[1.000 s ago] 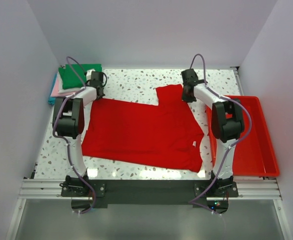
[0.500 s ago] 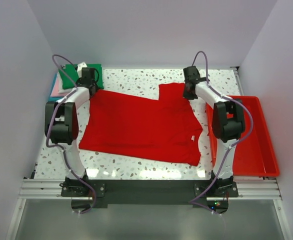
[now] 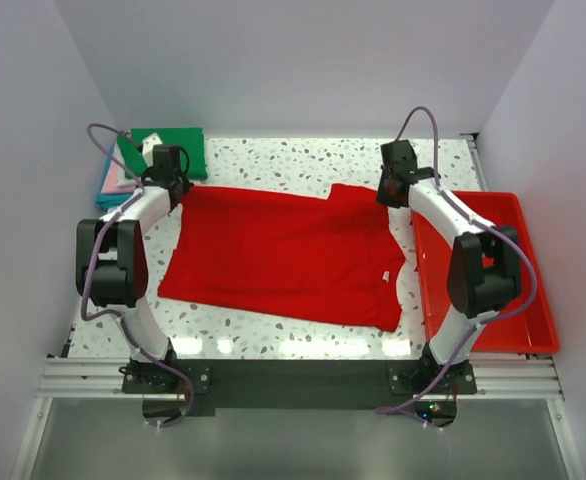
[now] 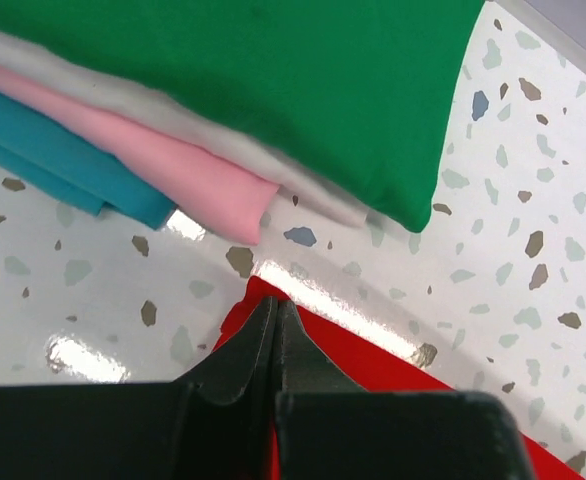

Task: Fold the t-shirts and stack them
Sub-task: Fold the tshirt

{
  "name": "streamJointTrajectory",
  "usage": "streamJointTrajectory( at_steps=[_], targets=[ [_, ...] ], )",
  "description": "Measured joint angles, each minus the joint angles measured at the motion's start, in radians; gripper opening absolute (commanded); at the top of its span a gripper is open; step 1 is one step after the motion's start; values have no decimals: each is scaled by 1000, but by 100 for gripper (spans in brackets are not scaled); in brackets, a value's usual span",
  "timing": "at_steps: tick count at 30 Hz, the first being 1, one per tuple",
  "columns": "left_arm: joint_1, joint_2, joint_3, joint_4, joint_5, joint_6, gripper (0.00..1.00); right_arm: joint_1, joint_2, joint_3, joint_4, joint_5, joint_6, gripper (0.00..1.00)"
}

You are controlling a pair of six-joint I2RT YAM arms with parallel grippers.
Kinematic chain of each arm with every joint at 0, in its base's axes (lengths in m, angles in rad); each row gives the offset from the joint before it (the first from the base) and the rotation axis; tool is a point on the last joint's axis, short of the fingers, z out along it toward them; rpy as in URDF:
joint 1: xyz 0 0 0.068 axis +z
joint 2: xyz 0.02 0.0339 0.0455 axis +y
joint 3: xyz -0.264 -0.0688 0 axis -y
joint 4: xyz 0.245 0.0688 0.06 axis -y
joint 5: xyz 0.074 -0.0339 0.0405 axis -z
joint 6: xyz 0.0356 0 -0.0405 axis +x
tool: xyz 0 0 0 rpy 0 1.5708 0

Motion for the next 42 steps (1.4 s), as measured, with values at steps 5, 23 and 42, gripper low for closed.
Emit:
streamJointTrajectory(
  at_steps=[5, 23, 42],
  targets=[
    [2, -95, -74, -5, -8, -46, 0, 0, -124, -146, 20, -30, 25, 0],
    [46, -435, -498, -33, -26, -233, 1, 86, -458, -521, 53, -71, 116, 14],
    [11, -549, -629, 64, 52, -337, 47, 86, -273, -340, 69, -26, 102, 55]
  ],
)
